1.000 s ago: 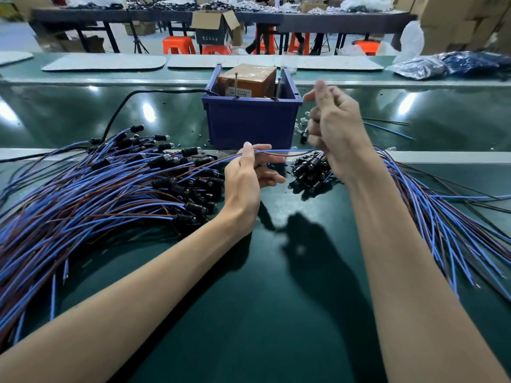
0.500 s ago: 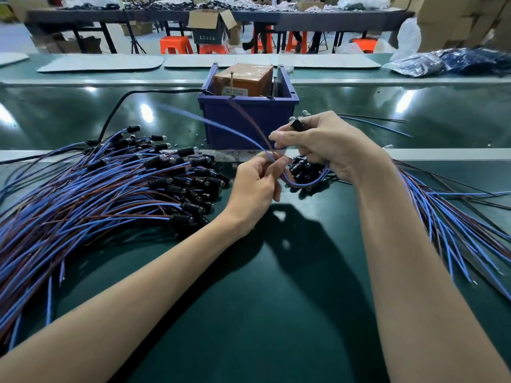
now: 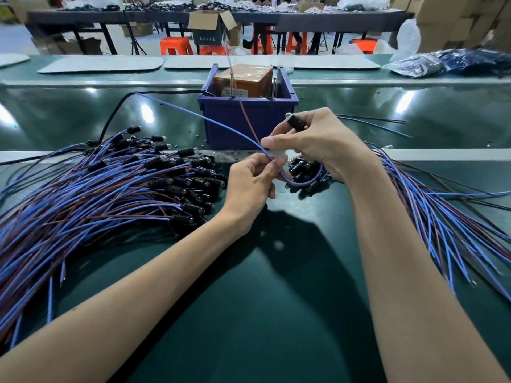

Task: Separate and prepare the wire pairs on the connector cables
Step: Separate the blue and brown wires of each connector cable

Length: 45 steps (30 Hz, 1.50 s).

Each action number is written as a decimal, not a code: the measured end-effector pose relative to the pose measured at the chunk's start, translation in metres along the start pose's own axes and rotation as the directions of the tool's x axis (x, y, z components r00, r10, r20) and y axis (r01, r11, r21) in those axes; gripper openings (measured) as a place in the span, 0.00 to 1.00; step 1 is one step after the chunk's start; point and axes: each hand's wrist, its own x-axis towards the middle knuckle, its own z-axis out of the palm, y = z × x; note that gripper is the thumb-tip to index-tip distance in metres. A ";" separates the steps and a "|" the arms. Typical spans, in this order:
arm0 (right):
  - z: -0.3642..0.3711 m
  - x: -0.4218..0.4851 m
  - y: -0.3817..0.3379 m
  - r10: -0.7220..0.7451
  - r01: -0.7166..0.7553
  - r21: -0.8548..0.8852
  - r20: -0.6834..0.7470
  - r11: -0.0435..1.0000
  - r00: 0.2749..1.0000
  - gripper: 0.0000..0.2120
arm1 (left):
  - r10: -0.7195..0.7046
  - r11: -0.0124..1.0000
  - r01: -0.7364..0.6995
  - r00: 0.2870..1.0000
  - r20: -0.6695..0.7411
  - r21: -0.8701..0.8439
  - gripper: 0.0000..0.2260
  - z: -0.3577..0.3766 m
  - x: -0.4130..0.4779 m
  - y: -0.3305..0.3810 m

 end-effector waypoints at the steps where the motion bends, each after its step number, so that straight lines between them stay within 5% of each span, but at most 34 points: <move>1: 0.002 0.000 -0.002 -0.006 0.008 -0.042 0.032 0.999 0.999 0.14 | -0.005 1.000 0.005 1.000 -0.006 -0.004 0.11 0.000 0.000 0.000; 12: 0.013 0.001 -0.003 -0.011 0.004 -0.291 -0.022 0.957 1.000 0.08 | 0.000 1.000 0.000 1.000 0.011 -0.026 0.07 0.000 -0.003 0.001; 20: 0.015 0.005 0.003 0.008 -0.010 -0.016 -0.105 1.000 0.994 0.08 | 0.003 0.999 -0.007 0.998 -0.058 -0.053 0.11 -0.001 -0.002 0.001; 28: 0.010 0.013 0.011 0.117 -0.105 0.062 -0.244 0.993 0.963 0.11 | -0.075 0.995 0.058 0.971 -0.227 -0.082 0.13 -0.002 0.004 -0.001; 45: 0.013 0.009 0.011 0.267 -0.266 -0.054 0.009 0.962 0.964 0.06 | -0.147 0.988 0.137 0.973 -0.179 -0.066 0.13 -0.001 0.007 -0.002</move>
